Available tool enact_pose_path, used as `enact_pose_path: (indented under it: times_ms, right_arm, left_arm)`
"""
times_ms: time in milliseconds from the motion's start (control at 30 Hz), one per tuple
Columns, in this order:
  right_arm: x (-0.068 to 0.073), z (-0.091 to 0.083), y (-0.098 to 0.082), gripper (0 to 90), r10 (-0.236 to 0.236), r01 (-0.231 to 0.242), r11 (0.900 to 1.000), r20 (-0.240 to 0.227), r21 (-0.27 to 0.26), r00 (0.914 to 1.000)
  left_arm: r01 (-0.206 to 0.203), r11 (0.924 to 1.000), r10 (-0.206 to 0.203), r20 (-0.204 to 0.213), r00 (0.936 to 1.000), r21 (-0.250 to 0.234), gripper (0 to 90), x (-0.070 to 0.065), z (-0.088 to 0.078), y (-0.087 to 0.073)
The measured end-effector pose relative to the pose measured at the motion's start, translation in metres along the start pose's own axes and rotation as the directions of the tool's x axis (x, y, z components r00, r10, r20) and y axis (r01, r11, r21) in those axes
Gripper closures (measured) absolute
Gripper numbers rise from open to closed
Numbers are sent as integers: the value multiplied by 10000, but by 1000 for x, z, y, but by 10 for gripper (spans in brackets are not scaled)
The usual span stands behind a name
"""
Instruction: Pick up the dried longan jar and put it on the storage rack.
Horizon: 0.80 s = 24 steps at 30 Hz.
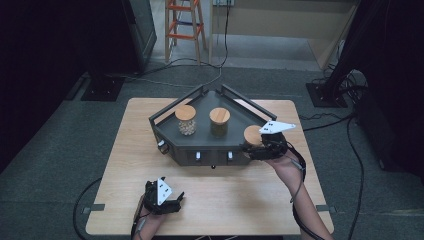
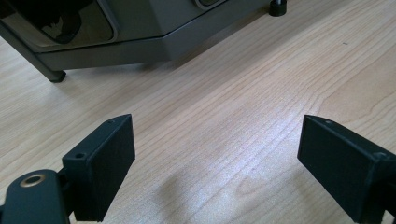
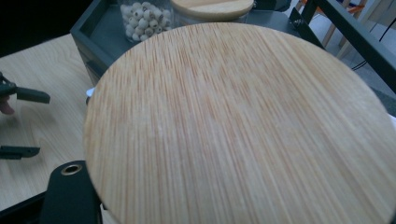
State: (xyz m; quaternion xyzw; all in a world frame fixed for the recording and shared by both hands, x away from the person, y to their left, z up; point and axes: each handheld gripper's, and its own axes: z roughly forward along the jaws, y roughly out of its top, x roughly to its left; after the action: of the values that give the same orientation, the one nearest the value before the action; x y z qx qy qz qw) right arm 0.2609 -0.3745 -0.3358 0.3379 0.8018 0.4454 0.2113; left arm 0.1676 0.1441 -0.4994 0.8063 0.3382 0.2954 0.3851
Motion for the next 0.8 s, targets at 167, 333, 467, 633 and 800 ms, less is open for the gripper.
enact_pose_path:
  times_ms: [167,333,467,633,800]
  right_arm:
    - [-2,4,6,255,49,-49,10000,143,-18,9999]
    - [-4,8,13,256,-3,1,10000,277,74,9996]
    - [-6,12,16,256,55,-59,9999,359,124,9993]
    - [-9,17,17,256,162,-168,9998,462,110,9988]
    - [-11,21,15,256,301,-305,9995,541,50,9981]
  left_arm:
    - [-1,10000,1,-10,10000,-24,110,0,0,0]
    - [37,10000,-37,-8,10000,-4,110,0,0,0]
    - [64,10000,-64,5,10000,-15,110,0,0,0]
    - [43,10000,-43,5,10000,1,110,0,0,0]
    - [52,10000,-52,9,10000,-2,110,0,0,0]
